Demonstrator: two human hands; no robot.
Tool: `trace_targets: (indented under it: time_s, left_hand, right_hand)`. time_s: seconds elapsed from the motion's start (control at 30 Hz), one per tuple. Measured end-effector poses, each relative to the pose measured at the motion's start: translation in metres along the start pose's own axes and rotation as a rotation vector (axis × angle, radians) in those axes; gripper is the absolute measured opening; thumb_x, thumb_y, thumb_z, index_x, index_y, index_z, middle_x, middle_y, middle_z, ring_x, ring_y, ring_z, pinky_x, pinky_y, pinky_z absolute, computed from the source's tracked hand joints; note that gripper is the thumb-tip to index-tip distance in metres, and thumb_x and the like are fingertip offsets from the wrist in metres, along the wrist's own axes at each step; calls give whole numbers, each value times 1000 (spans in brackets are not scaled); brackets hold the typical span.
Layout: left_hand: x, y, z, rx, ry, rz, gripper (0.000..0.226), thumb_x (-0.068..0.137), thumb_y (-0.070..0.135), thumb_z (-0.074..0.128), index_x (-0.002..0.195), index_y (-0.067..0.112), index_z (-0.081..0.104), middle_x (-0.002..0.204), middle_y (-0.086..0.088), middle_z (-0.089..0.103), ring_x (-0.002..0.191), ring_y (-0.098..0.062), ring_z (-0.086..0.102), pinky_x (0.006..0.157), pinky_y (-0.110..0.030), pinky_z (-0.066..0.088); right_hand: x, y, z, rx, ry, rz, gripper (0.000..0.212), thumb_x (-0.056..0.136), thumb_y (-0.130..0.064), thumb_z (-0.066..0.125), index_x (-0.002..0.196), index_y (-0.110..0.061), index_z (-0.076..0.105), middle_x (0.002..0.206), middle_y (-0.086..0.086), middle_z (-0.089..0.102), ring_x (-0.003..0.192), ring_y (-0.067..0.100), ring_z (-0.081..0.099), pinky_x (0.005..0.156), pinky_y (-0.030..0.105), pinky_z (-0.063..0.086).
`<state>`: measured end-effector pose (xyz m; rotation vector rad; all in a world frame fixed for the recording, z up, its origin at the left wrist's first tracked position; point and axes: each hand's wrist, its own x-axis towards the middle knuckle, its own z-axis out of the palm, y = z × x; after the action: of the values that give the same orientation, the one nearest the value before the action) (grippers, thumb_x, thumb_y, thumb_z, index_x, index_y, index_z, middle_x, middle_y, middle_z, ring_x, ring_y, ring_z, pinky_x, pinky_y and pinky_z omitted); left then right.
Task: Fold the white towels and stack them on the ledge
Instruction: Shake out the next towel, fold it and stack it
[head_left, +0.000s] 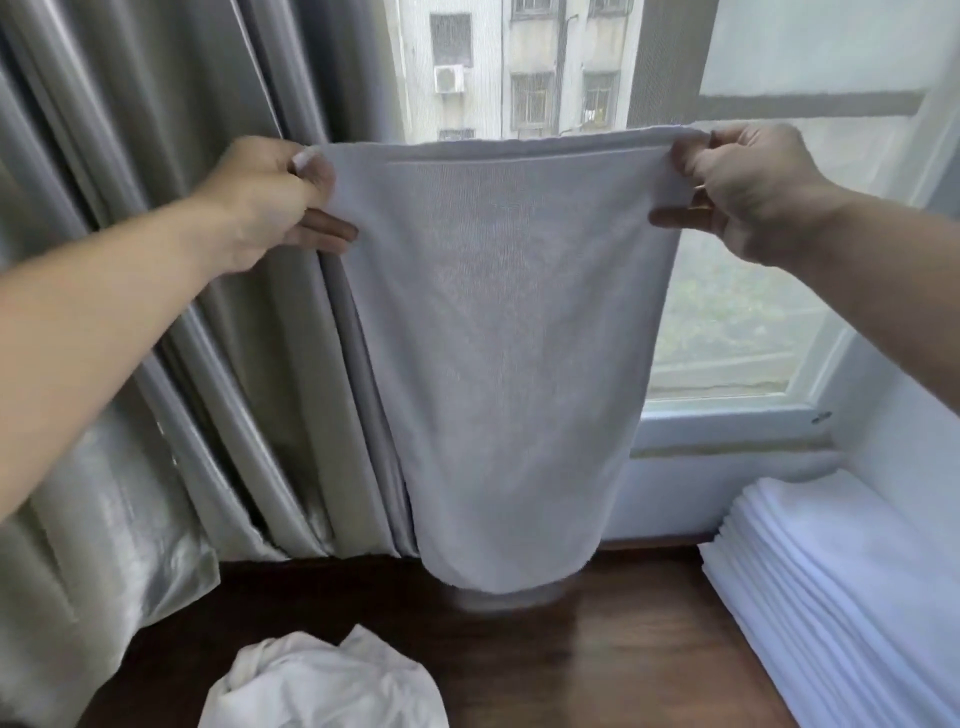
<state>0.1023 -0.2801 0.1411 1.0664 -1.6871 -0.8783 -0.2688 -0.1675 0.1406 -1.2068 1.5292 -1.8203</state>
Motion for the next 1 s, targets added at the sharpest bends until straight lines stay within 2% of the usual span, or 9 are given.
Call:
trace_targets:
  time_s: [0.1, 0.3, 0.37, 0.53, 0.63, 0.77, 0.87, 0.93, 1.0]
  left_hand:
    - [-20, 4, 2, 9, 11, 3, 15, 103, 22, 61, 102, 8, 66, 98, -15, 71, 73, -31, 77, 68, -38, 65]
    - [-101, -6, 13, 16, -9, -21, 21, 102, 23, 63, 112, 6, 68, 95, -14, 73, 67, -26, 76, 61, -36, 65]
    - [-137, -12, 16, 58, -42, -36, 15, 103, 21, 61, 106, 11, 72, 89, -9, 75, 65, -24, 75, 57, -31, 63]
    - [-230, -35, 19, 178, -158, -98, 20, 102, 26, 60, 104, 10, 73, 77, -4, 75, 55, -20, 68, 49, -25, 55]
    - [-277, -57, 22, 199, -229, -192, 20, 101, 22, 60, 102, 7, 74, 75, -12, 70, 52, -23, 64, 48, -29, 53]
    - [-318, -97, 29, 204, -343, -351, 25, 96, 27, 65, 101, 4, 73, 76, -30, 63, 51, -25, 62, 46, -28, 46]
    - [-339, -130, 37, 276, -493, -498, 34, 97, 36, 67, 98, 2, 68, 62, -15, 57, 55, -27, 60, 53, -31, 45]
    - [-352, -155, 49, 373, -600, -568, 30, 102, 33, 61, 98, 4, 68, 59, -6, 59, 56, -21, 62, 57, -32, 47]
    - [-361, -184, 65, 496, -671, -607, 24, 103, 33, 56, 92, 14, 67, 63, -2, 67, 57, -14, 60, 59, -29, 48]
  right_hand:
    - [-15, 1, -12, 2, -11, 1, 15, 99, -23, 68, 91, -12, 70, 106, 11, 65, 95, 31, 69, 68, 40, 65]
    - [-85, 24, -42, -32, -76, 45, 19, 103, -21, 62, 89, -8, 68, 94, 10, 64, 78, 26, 68, 57, 35, 62]
    - [-114, 36, -55, -38, -103, 69, 21, 103, -20, 61, 91, -5, 68, 94, 13, 61, 75, 26, 66, 54, 34, 61]
    - [-194, 66, -87, -65, -192, 197, 23, 102, -21, 63, 99, 0, 70, 99, 17, 67, 82, 29, 70, 54, 34, 62]
    - [-237, 88, -101, -72, -280, 289, 26, 99, -22, 65, 104, 3, 70, 99, 19, 69, 81, 29, 71, 52, 33, 61]
    - [-280, 126, -112, -88, -397, 393, 26, 98, -19, 66, 99, 7, 72, 86, 14, 67, 72, 26, 66, 50, 33, 60]
    - [-306, 167, -113, -143, -461, 469, 23, 98, -17, 67, 98, 5, 73, 84, 12, 66, 68, 26, 63, 49, 31, 56]
    - [-321, 203, -112, -247, -500, 494, 19, 99, -16, 67, 89, -1, 75, 76, 6, 66, 61, 18, 63, 48, 28, 53]
    - [-334, 240, -112, -369, -530, 525, 24, 99, -18, 66, 79, -10, 76, 64, -7, 66, 56, 7, 61, 51, 25, 51]
